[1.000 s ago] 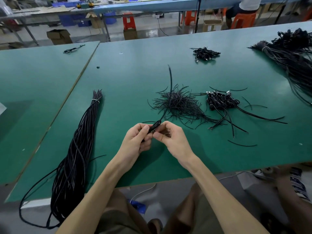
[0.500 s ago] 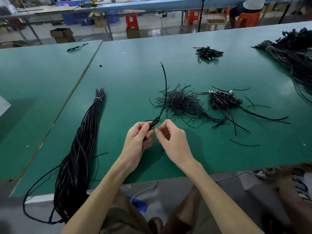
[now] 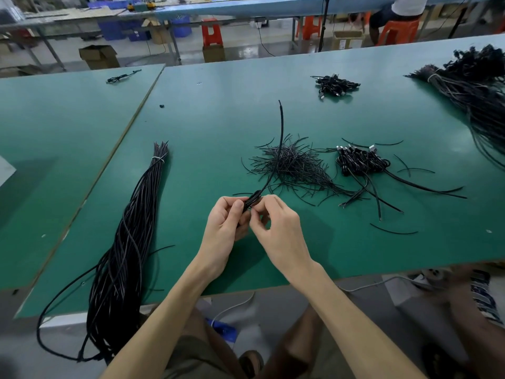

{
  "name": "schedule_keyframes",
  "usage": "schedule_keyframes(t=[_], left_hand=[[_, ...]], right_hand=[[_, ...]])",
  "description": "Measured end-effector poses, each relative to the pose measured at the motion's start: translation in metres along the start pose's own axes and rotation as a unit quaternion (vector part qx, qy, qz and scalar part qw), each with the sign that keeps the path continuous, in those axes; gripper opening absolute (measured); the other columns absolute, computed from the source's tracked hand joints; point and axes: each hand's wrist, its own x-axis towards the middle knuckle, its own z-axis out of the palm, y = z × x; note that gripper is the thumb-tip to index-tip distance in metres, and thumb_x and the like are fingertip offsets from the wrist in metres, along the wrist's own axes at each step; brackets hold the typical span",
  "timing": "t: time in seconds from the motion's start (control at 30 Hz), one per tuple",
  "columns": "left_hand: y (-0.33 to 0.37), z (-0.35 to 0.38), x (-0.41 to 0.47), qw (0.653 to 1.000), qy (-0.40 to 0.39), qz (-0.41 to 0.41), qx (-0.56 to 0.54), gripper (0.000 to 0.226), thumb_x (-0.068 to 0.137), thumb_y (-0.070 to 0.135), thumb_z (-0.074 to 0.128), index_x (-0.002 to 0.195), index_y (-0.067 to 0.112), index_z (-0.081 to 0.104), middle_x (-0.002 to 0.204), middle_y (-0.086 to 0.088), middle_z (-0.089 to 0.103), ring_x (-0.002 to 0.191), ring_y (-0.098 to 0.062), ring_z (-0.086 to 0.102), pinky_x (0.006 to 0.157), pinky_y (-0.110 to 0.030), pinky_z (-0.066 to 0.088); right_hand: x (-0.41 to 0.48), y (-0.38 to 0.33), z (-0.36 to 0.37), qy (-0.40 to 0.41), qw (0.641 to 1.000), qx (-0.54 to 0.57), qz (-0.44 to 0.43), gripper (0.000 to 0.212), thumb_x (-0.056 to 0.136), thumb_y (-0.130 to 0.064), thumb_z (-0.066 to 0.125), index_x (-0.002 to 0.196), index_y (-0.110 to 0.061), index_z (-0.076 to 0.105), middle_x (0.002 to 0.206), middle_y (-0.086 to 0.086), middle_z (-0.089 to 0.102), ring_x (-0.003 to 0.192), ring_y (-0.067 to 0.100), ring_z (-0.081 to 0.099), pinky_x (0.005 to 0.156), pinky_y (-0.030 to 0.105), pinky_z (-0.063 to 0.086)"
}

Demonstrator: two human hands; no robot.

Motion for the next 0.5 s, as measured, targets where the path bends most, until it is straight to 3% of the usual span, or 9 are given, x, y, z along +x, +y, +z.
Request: schedule_keyframes(t=[0.23, 0.5], left_hand=[[0.002, 0.000, 0.000, 1.000, 0.003, 0.010, -0.006, 0.017, 0.110, 0.014, 0.042, 0.112, 0.004, 0.056, 0.072, 0.005, 0.053, 0.060, -0.009, 0.040, 0.052, -0.021, 0.036], [0.008, 0.000, 0.001, 0.989, -0.025, -0.055, -0.132, 0.018, 0.109, 0.011, 0.040, 0.113, 0.001, 0.054, 0.070, 0.000, 0.046, 0.056, -0.011, 0.034, 0.051, -0.021, 0.031]], right_hand=[[0.003, 0.005, 0.000, 0.000, 0.996, 0.083, 0.028, 0.011, 0.092, -0.005, 0.069, 0.085, -0.011, 0.064, 0.095, -0.003, 0.069, 0.088, 0.012, 0.066, 0.082, 0.033, 0.056], [0.007, 0.012, -0.002, -0.027, 0.992, 0.117, 0.047, 0.009, 0.089, -0.001, 0.074, 0.083, -0.007, 0.071, 0.121, -0.008, 0.064, 0.118, 0.009, 0.062, 0.102, 0.038, 0.053]])
